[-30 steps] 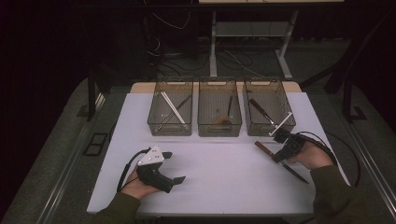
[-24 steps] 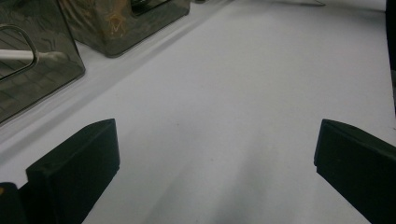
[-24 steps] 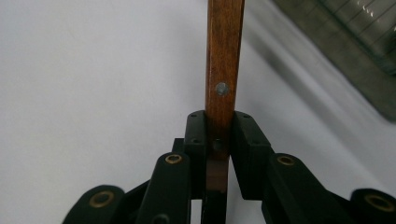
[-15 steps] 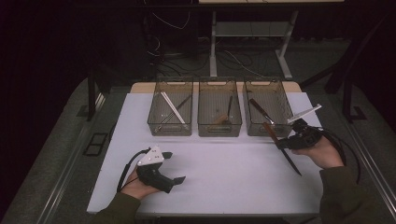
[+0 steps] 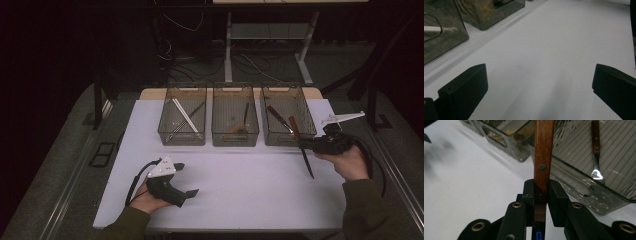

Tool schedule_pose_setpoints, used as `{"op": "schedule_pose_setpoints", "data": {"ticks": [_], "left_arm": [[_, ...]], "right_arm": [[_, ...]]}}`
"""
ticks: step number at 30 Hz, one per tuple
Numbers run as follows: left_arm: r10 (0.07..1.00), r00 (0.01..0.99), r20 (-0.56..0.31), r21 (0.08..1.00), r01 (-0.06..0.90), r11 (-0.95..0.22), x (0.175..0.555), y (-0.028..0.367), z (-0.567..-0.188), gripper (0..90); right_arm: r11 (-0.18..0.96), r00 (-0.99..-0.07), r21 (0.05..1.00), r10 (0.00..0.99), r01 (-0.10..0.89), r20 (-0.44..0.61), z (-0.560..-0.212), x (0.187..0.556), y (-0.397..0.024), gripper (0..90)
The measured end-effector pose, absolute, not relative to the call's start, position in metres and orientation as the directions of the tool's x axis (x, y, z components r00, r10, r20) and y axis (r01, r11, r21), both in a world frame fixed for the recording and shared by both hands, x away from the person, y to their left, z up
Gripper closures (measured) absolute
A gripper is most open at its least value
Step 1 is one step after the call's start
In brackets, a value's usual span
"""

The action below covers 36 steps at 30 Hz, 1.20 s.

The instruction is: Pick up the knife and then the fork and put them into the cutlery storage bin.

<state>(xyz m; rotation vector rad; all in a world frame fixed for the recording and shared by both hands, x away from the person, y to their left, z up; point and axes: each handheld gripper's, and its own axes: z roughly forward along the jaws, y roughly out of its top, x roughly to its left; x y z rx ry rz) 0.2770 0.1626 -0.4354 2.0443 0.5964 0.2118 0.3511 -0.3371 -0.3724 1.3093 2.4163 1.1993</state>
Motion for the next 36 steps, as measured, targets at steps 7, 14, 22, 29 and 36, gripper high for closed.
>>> {"op": "schedule_pose_setpoints", "data": {"ticks": [7,14,22,29,36], "left_arm": [[0.492,0.866,-0.089,0.847,0.326,-0.419,0.277,0.163,-0.436,0.0],[0.497,0.863,-0.091,0.846,0.33,-0.418,0.277,0.162,-0.436,0.0],[0.499,0.862,-0.091,0.847,0.331,-0.417,0.277,0.162,-0.436,0.0],[0.506,0.857,-0.1,0.851,0.337,-0.402,0.276,0.161,-0.436,0.0],[0.505,0.857,-0.105,0.857,0.336,-0.391,0.276,0.161,-0.435,0.0]], "right_arm": [[0.234,-0.592,0.77,0.776,0.593,0.22,-0.365,0.348,-0.342,77.2],[0.146,-0.563,0.82,0.791,0.554,0.239,-0.355,0.348,-0.351,77.2],[0.097,-0.528,0.855,0.82,0.509,0.221,-0.333,0.357,-0.351,77.2],[0.071,-0.484,0.88,0.855,0.47,0.189,-0.31,0.379,-0.341,77.2],[0.052,-0.405,0.877,0.899,0.478,0.167,-0.305,0.412,-0.329,77.2]]}}
